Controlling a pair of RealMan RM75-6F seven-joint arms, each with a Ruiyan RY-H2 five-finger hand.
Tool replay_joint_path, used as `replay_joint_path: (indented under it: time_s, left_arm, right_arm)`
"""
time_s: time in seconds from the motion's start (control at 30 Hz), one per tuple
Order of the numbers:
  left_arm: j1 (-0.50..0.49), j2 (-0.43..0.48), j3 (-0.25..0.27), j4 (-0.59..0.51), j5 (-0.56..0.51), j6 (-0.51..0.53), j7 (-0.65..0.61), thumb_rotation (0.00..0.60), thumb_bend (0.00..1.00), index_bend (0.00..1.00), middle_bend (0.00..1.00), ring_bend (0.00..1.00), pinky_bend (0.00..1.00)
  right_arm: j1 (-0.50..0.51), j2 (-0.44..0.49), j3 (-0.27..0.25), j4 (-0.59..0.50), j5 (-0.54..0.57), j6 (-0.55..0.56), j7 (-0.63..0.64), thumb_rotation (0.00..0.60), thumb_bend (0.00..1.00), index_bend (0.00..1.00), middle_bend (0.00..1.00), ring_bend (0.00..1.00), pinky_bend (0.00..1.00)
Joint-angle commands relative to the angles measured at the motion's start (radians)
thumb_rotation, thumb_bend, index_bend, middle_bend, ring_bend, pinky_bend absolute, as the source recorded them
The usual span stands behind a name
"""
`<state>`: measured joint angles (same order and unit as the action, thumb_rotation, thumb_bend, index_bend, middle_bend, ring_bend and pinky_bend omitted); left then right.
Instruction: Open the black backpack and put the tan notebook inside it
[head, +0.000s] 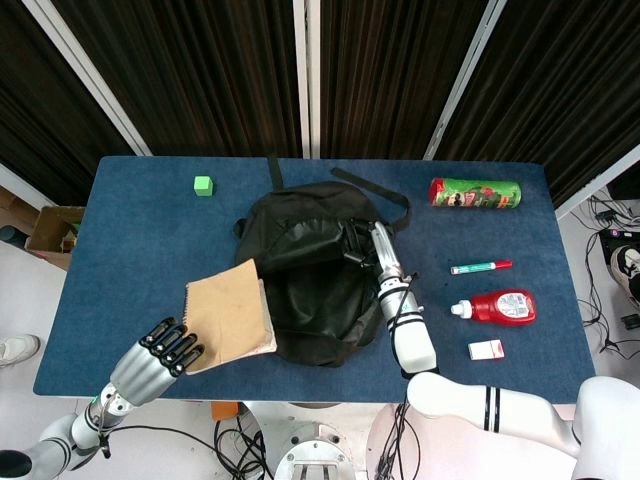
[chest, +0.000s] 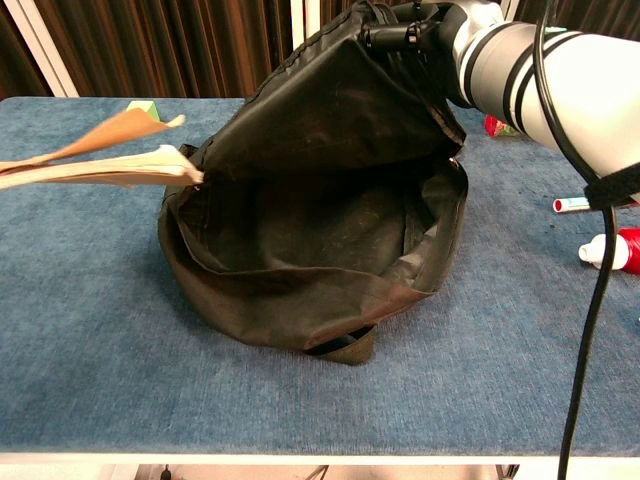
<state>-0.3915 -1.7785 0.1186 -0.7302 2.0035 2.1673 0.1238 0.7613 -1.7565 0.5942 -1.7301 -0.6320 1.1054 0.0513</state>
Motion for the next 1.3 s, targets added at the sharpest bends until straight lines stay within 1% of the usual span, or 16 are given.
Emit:
replay_joint_path:
  time_s: [0.03, 0.17, 0.3, 0.47, 0.63, 0.87, 1.03, 1.13, 1.3]
  left_arm:
    - [-0.039, 0.001, 0.009, -0.066, 0.069, 0.001, 0.068, 0.600, 0.42, 0.75, 0.72, 0.60, 0.57]
    - [-0.068, -0.003, 0.015, -0.116, 0.125, -0.037, 0.112, 0.600, 0.42, 0.75, 0.72, 0.60, 0.57]
    - [-0.096, -0.022, 0.004, -0.130, 0.141, -0.082, 0.118, 0.600, 0.42, 0.75, 0.72, 0.60, 0.57]
    - [-0.130, -0.061, -0.023, -0.121, 0.133, -0.134, 0.097, 0.600, 0.42, 0.75, 0.72, 0.60, 0.57]
    - [-0.168, -0.105, -0.045, -0.086, 0.116, -0.195, 0.073, 0.600, 0.41, 0.75, 0.71, 0.60, 0.57]
    - [-0.231, -0.169, -0.092, -0.040, 0.067, -0.290, 0.044, 0.600, 0.41, 0.75, 0.71, 0.60, 0.57]
    - [-0.275, -0.222, -0.140, 0.025, -0.014, -0.399, 0.009, 0.600, 0.41, 0.75, 0.71, 0.60, 0.57]
    - [-0.299, -0.258, -0.162, 0.083, -0.064, -0.465, -0.015, 0.600, 0.42, 0.75, 0.71, 0.60, 0.58]
    - [-0.326, -0.312, -0.179, 0.166, -0.126, -0.561, -0.033, 0.600, 0.42, 0.75, 0.70, 0.60, 0.58]
  right_arm:
    - [0.007, -0.003, 0.009, 0.005, 0.007, -0.001, 0.006, 0.600, 0.56, 0.77, 0.58, 0.34, 0.11]
    - [0.017, -0.011, 0.021, 0.014, 0.020, -0.006, 0.020, 0.600, 0.56, 0.77, 0.58, 0.34, 0.11]
    - [0.023, -0.019, 0.023, 0.018, 0.023, -0.009, 0.031, 0.600, 0.56, 0.77, 0.58, 0.34, 0.11]
    - [0.030, -0.022, 0.028, 0.008, 0.017, -0.013, 0.044, 0.600, 0.56, 0.77, 0.58, 0.34, 0.11]
    - [0.032, -0.020, 0.030, -0.008, 0.012, -0.015, 0.055, 0.600, 0.56, 0.77, 0.58, 0.34, 0.11]
    - [0.034, -0.029, 0.025, -0.026, -0.005, -0.015, 0.077, 0.600, 0.56, 0.77, 0.58, 0.34, 0.11]
    - [0.032, -0.033, 0.018, -0.043, -0.018, -0.019, 0.095, 0.600, 0.56, 0.77, 0.58, 0.34, 0.11]
    - [0.027, -0.028, 0.015, -0.062, -0.025, -0.020, 0.103, 0.600, 0.56, 0.77, 0.58, 0.34, 0.11]
    - [0.021, -0.019, 0.012, -0.088, -0.034, -0.016, 0.108, 0.600, 0.57, 0.77, 0.58, 0.34, 0.11]
